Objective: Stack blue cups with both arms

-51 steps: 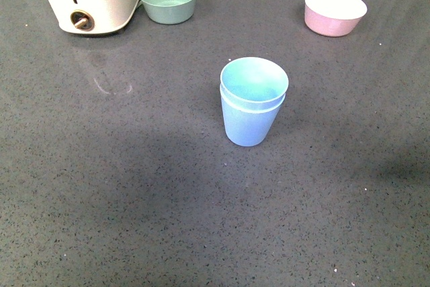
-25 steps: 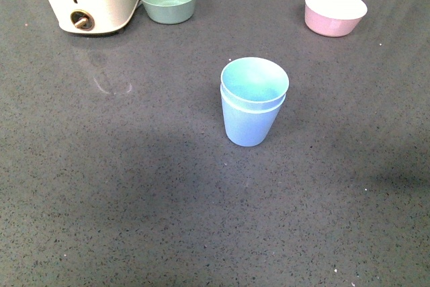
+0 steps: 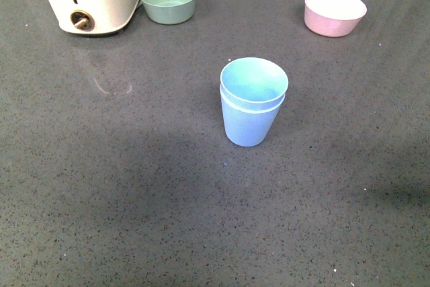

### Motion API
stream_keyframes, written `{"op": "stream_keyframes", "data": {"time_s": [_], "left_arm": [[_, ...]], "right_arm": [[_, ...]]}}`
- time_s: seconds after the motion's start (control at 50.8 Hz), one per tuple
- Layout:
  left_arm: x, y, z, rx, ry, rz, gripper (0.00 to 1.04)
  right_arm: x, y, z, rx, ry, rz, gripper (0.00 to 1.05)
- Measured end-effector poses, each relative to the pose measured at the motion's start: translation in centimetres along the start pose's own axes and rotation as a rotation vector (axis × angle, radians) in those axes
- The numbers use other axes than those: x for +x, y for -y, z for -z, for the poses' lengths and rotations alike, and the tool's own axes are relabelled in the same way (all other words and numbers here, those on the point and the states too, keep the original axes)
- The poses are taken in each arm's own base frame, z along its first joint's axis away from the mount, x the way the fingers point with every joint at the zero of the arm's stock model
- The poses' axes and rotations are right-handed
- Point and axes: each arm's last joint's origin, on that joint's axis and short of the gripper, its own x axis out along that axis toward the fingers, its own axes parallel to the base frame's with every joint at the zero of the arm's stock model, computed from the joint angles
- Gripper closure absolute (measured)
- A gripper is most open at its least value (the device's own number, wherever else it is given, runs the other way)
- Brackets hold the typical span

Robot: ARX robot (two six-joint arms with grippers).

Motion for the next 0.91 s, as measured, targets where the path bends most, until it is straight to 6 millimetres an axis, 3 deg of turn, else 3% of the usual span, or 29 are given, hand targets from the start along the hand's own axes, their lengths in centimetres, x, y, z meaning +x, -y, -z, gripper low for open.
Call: {"op": "stream_keyframes", "data": {"time_s": [0.335,0.807,0.906], "left_arm": [[0.0,0.0,0.0,0.0,0.0,0.0,0.09],[0.0,0.0,0.0,0.0,0.0,0.0,0.09],[0.0,0.0,0.0,0.0,0.0,0.0,0.09]], "right_arm": [[-0.02,0.0,-0.01,-0.001,0.002,0.0,1.01],[-0.02,0.0,-0.02,0.0,0.002,0.0,0.14],[-0.02,0.0,-0.02,0.0,0.002,0.0,0.08]]}}
